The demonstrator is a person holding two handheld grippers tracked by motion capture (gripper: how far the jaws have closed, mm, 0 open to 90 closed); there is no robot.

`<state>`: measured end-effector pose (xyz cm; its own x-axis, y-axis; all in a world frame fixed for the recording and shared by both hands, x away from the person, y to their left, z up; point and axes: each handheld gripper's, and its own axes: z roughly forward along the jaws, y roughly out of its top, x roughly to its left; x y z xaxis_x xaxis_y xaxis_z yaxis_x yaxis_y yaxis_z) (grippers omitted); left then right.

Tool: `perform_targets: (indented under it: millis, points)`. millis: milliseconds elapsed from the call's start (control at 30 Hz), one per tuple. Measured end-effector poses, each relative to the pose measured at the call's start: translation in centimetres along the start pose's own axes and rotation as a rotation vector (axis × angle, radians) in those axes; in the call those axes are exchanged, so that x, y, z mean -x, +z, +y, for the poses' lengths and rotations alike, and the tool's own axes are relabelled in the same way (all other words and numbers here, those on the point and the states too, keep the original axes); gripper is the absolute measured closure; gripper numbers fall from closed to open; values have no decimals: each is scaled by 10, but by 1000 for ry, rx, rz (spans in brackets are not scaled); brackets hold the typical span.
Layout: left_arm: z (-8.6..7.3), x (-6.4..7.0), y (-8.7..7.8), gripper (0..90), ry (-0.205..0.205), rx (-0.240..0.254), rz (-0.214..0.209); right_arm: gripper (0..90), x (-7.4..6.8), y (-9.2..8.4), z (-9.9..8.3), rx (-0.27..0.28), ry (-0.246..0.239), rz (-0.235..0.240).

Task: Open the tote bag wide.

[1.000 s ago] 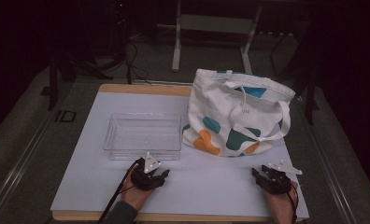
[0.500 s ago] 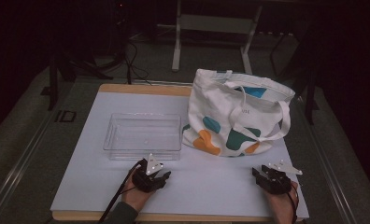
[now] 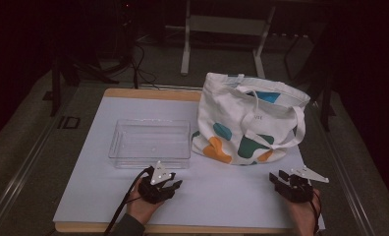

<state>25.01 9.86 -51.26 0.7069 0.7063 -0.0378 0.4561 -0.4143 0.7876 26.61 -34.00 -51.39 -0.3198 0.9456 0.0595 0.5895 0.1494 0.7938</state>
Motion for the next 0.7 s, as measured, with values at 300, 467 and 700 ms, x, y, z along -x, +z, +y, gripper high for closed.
perform_targets:
  millis: [300,467,700]
  points:
    - [12,1,-5,628,37,-21,-77,649,13,-13,15,-2,-5,-35]
    - [18,4,-9,636,69,-19,-75,756,20,-15,19,5,-10,-71]
    - [29,1,-21,651,67,16,-88,896,25,-15,25,5,-21,-91]
